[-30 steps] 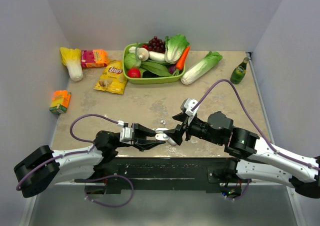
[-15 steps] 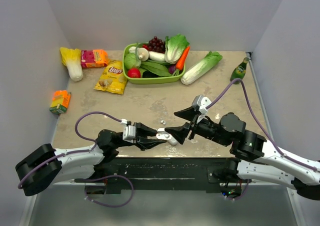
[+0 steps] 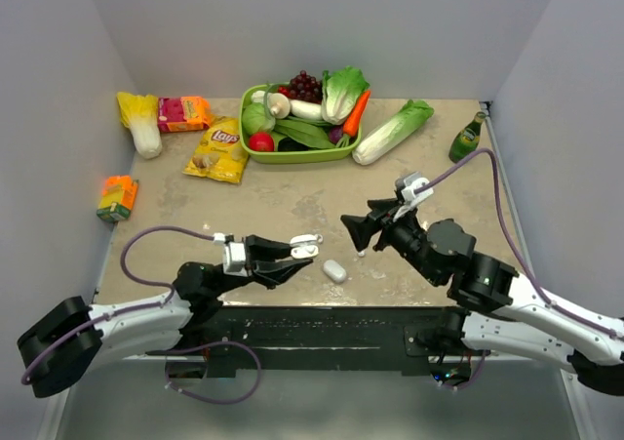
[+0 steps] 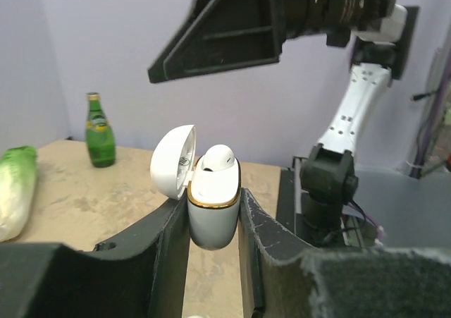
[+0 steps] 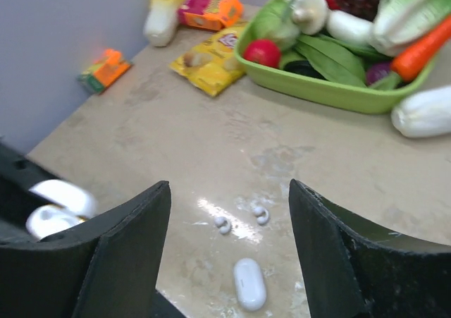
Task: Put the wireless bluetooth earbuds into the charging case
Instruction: Turn over the left earbud at the center of the board.
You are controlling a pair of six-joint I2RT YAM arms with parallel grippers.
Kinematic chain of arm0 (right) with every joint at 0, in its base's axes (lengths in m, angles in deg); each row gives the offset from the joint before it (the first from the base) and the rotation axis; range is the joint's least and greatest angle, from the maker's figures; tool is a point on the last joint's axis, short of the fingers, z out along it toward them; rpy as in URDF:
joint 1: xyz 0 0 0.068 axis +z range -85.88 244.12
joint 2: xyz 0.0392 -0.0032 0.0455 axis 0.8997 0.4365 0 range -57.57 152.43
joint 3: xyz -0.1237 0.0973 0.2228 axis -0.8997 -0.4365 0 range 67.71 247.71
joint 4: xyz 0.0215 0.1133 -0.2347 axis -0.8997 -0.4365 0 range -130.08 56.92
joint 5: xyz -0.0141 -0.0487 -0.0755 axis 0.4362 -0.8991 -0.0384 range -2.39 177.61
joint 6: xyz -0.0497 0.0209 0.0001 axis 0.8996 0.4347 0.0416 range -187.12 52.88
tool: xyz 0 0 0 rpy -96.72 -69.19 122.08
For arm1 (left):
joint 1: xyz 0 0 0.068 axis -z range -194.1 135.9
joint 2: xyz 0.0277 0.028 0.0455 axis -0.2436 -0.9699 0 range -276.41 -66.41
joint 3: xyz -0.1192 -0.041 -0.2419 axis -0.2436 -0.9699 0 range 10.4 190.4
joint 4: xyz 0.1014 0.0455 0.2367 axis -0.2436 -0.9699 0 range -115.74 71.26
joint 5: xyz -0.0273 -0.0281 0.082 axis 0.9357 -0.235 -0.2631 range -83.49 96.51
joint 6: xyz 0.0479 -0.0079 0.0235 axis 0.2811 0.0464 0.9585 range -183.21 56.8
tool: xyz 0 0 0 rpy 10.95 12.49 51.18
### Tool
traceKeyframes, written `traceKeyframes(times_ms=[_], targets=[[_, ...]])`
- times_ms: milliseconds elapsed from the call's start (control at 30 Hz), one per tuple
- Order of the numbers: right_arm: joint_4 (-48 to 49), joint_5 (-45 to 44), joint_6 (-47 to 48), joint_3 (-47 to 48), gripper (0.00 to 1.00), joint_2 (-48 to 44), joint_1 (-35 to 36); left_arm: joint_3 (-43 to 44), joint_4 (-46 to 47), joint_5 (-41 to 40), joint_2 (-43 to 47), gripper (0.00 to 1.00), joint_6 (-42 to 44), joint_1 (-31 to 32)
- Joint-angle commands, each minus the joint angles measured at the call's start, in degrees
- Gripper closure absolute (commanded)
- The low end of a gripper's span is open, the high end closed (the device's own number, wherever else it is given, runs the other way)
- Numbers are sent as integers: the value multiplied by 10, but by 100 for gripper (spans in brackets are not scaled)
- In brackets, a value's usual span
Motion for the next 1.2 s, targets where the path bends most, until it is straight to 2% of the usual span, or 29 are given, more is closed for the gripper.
traceKeyframes(times_ms=[0,133,167,333,433,533,767,1167], targets=[[3,-70,-82,-32,31,63,-65,-64,135,-129,81,100,-12,2],[59,-14,-108,-48,38,170,-101,-111,86,-189,162,100,-25,5],[68,-5,-105,-46,44,192,-103,-116,78,-198,187,100,-25,5],[91,98,-78,-17,51,326,-118,-126,21,-192,240,100,-31,5],[107,108,-72,-16,60,361,-119,-129,13,-188,253,100,-34,5],[95,84,-85,-23,62,366,-126,-134,14,-183,250,100,-45,5],[33,39,-178,-96,52,325,-182,-142,26,-175,220,100,-63,5],[-28,31,-275,-144,54,283,-186,-151,82,-158,156,100,-82,6]])
